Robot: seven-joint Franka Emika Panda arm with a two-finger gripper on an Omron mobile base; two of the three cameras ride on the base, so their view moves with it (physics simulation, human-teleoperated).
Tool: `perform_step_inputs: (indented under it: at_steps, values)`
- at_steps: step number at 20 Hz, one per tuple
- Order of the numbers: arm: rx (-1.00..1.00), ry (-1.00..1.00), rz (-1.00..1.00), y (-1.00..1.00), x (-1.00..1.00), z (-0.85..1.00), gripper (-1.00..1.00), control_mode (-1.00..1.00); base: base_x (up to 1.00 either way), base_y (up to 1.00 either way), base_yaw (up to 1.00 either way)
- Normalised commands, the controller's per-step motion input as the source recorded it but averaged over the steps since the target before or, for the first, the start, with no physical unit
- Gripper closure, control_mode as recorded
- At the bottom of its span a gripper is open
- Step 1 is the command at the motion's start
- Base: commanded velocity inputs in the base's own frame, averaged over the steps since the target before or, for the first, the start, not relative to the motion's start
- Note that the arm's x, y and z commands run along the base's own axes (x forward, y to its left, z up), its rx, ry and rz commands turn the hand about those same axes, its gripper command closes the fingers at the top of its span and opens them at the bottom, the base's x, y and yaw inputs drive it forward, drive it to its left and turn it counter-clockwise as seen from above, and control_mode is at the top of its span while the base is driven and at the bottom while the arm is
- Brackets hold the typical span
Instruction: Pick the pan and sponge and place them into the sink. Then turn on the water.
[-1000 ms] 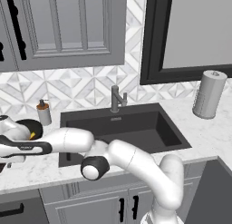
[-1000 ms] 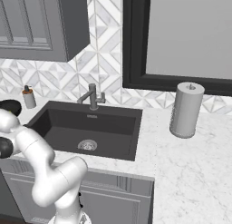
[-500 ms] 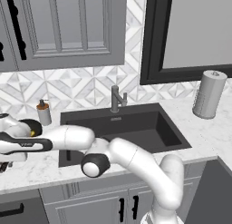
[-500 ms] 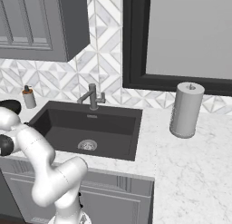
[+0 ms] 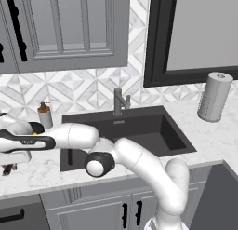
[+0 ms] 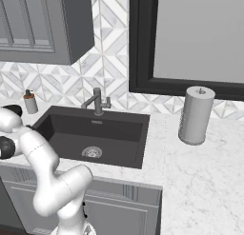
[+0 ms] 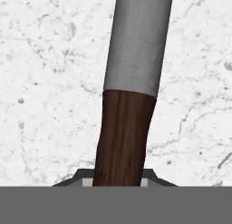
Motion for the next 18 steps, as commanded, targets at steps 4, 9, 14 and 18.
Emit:
perform_step_inputs:
  at_steps: [4, 9, 14, 18]
  values:
    - [0.0, 0.0, 0.0, -0.59, -0.45, 0.0, 1.0, -1.0, 0.0, 0.0, 0.0]
    - [0.07, -0.03, 0.0, -0.78, -0.73, 0.0, 1.0, -1.0, 0.0, 0.0, 0.0]
    - [0.17, -0.05, 0.0, -0.77, -0.66, 0.02, 1.0, -1.0, 0.0, 0.0, 0.0]
    - [0.29, -0.08, 0.0, -0.87, -0.68, 0.0, 1.0, -1.0, 0.0, 0.0, 0.0]
